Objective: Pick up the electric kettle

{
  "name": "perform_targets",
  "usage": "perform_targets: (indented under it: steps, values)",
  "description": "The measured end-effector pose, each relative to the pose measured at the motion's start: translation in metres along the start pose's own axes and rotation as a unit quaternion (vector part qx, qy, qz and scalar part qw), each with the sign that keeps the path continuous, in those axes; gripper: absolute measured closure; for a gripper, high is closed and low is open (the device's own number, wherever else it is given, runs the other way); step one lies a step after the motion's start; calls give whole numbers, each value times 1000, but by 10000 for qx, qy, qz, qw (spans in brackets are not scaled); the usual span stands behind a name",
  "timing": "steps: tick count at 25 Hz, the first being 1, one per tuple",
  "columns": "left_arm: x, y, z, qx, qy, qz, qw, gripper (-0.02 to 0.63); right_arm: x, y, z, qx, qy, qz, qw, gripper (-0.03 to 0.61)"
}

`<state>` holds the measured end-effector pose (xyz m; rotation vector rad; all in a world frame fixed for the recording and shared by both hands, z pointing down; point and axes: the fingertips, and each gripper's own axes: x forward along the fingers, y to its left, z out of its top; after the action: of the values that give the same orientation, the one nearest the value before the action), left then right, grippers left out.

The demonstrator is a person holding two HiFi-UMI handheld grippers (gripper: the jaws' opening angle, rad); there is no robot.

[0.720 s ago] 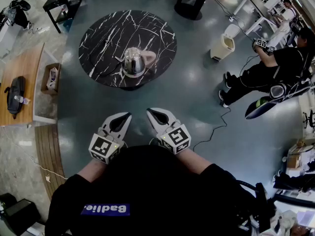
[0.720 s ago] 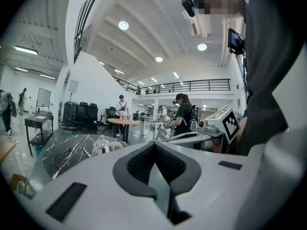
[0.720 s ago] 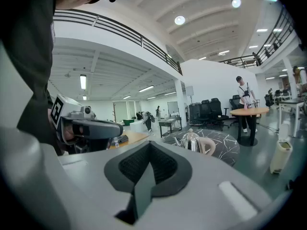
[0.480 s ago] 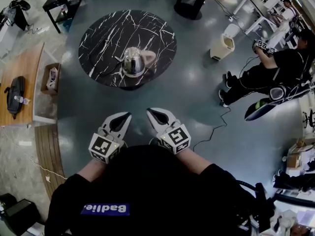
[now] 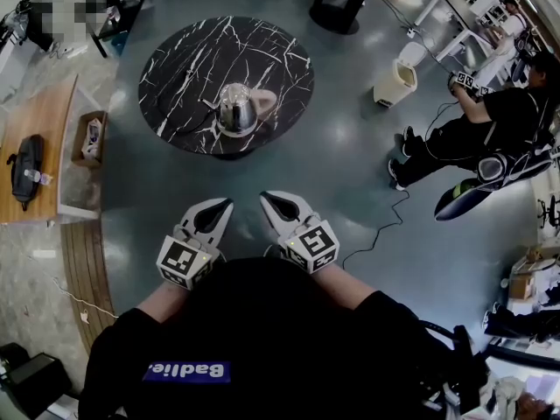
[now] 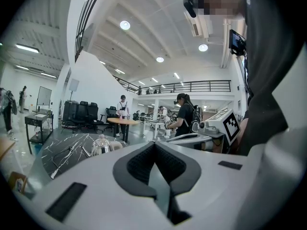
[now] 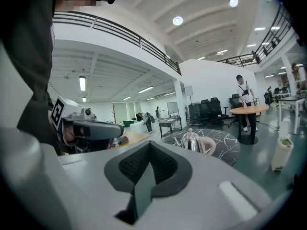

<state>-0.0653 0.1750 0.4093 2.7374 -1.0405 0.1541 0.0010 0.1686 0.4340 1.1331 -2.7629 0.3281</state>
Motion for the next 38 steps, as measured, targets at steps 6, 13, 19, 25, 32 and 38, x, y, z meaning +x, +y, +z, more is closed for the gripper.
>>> perform_targets:
  steps: [6,13,19,25,32,38]
  values:
    - [0,1,4,-6,13,95,10000,607,0,-3,3,67,-63,37,10000,577]
    - [2,-1,7,6,-73,145,9999,607,-1,-7,7,62,-63,139,9999,577]
    - [8,0,10,-115,-15,299,9995,607,-1,-14,4,40,-14,200,9998,577]
    - [17,0,8,-132,-107,365,9992,607,-5,-23,4,76,17,264,9996,577]
    - [27,-1,10,-166,-200,618,9977,607,-14,-44,0,104,-27,310,9995,577]
    - [27,6,11,-204,-323,1059,9936,607,-22,-61,-2,108,-72,358,9993,577]
